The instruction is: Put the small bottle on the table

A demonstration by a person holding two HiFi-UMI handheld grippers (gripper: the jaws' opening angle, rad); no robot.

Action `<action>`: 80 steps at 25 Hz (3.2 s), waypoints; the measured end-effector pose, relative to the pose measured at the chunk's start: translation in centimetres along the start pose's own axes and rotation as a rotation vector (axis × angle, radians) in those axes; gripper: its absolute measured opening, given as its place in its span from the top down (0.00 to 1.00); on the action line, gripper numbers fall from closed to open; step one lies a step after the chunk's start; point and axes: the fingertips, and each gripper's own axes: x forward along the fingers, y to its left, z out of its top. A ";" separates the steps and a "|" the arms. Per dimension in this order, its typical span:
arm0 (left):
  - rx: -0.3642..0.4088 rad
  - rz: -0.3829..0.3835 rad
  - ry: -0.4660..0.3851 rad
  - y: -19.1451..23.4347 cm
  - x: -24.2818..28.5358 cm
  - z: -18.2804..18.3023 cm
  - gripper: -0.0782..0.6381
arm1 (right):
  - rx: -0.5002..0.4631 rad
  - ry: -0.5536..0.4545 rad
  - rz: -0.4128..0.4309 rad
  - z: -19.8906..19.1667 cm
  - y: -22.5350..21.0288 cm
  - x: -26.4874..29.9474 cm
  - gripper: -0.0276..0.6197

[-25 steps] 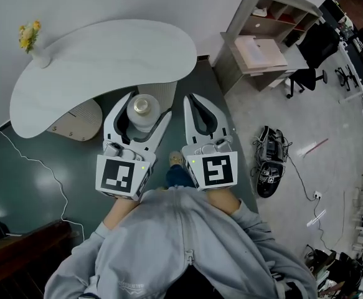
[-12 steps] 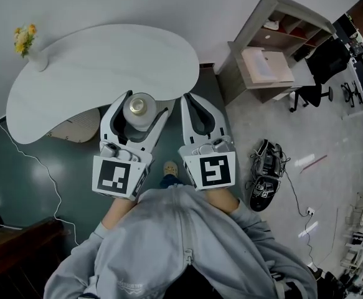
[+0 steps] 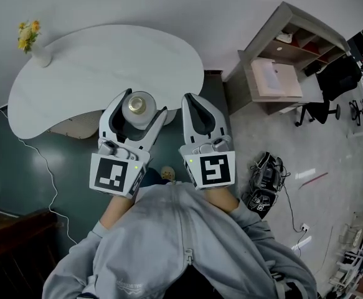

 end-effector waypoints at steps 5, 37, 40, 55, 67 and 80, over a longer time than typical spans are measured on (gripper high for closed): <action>0.004 0.012 0.003 0.7 0.9 0.0 0.42 | 0.004 -0.002 0.026 -0.3 -0.3 1.5 0.92; -0.021 -0.206 -0.038 12.5 16.3 -2.1 0.42 | 0.052 -0.001 -0.130 -3.8 -5.0 18.7 0.92; -0.024 -0.218 -0.032 13.1 17.1 -2.5 0.42 | 0.043 0.008 -0.147 -4.3 -5.3 19.4 0.92; -0.043 -0.184 -0.010 15.4 21.0 -5.2 0.42 | 0.067 0.052 -0.095 -8.0 -6.7 23.3 0.92; -0.066 -0.188 0.028 16.7 23.1 -11.6 0.42 | 0.102 0.110 -0.048 -14.8 -6.8 25.6 0.92; -0.081 -0.170 0.089 17.3 24.9 -19.3 0.42 | 0.109 0.140 -0.012 -22.4 -6.6 26.4 0.92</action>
